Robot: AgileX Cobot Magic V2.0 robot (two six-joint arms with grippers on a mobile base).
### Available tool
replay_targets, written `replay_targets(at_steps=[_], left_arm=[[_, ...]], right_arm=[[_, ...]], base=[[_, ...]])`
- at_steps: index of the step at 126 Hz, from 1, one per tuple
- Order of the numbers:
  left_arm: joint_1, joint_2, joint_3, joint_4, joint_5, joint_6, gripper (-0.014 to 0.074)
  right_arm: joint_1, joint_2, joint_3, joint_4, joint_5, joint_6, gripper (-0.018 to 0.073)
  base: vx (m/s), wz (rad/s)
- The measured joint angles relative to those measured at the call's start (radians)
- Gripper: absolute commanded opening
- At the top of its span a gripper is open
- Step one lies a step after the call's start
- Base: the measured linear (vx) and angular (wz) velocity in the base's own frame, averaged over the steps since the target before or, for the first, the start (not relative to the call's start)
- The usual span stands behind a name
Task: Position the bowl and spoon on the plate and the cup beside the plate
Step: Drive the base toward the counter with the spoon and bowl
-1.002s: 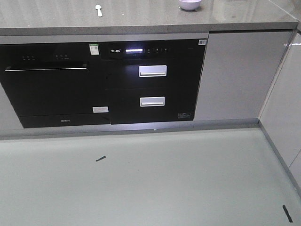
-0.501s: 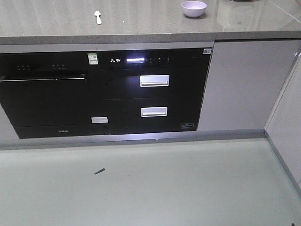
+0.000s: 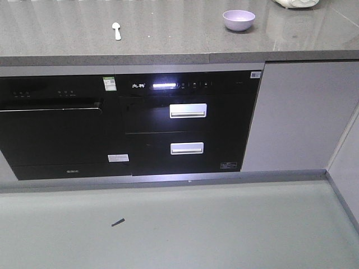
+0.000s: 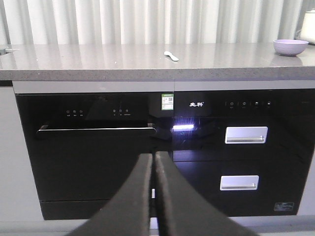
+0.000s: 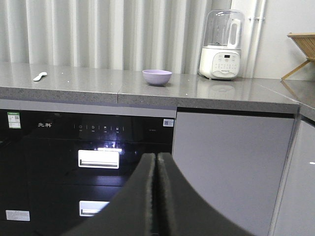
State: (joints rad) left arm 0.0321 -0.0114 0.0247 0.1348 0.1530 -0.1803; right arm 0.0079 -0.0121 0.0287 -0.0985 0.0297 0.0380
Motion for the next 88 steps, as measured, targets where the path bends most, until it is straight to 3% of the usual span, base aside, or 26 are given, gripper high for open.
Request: replay_targets(at_steps=[88], left_arm=[[0.000, 0.000, 0.000, 0.000, 0.000, 0.000, -0.0006]], right_arm=[[0.000, 0.000, 0.000, 0.000, 0.000, 0.000, -0.0001]], base=[[0.24, 0.04]])
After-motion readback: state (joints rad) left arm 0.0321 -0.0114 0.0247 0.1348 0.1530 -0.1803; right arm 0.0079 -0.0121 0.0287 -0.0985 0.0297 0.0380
